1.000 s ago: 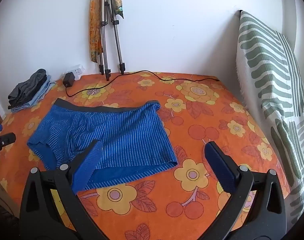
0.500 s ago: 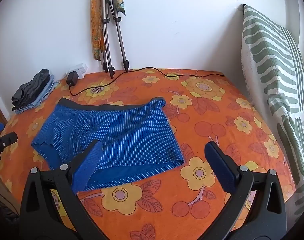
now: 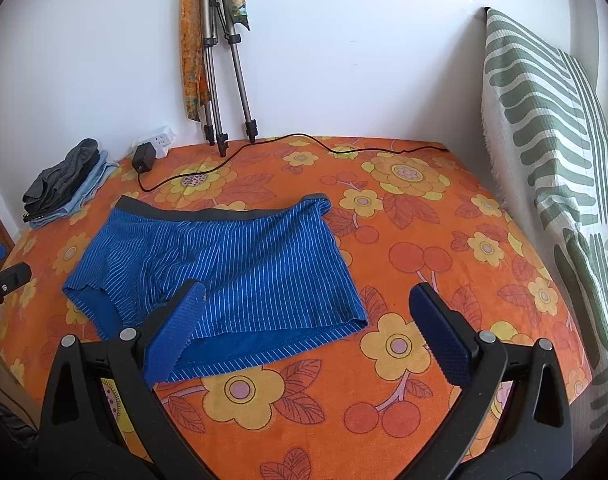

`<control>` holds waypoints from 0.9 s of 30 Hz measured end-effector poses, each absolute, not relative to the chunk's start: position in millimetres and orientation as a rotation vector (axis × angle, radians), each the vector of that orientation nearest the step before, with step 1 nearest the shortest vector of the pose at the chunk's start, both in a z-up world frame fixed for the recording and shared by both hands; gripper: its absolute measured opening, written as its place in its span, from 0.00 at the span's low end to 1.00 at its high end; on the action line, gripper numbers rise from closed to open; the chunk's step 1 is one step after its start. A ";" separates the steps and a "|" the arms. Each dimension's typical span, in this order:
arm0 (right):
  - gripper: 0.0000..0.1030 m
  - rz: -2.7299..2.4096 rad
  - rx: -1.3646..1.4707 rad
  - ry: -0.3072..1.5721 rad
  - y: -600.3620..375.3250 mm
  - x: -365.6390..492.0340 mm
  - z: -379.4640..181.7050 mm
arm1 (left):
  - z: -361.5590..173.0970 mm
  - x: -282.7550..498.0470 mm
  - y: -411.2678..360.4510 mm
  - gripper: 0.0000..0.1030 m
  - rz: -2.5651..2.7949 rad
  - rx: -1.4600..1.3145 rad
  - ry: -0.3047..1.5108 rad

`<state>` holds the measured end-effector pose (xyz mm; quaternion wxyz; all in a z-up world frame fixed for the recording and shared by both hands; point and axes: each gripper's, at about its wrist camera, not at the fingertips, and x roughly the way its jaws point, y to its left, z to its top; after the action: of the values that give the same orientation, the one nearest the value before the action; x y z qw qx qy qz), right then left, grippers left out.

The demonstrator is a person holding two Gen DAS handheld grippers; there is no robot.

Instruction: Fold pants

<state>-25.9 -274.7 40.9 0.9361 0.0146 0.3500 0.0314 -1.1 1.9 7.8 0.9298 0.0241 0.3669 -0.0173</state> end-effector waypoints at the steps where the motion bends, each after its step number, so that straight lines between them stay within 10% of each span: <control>1: 1.00 0.065 0.030 0.716 -274.9 -25.7 41.1 | 8.0 -0.8 2.0 1.00 -0.036 0.049 0.752; 27: 1.00 0.067 0.030 0.718 -274.8 -26.4 38.8 | 10.5 -2.7 3.5 1.00 -0.028 0.061 0.735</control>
<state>-26.4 -274.8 38.8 0.9356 0.0147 0.3511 0.0329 -2.7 3.5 10.5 0.9326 0.0298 0.3594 -0.0135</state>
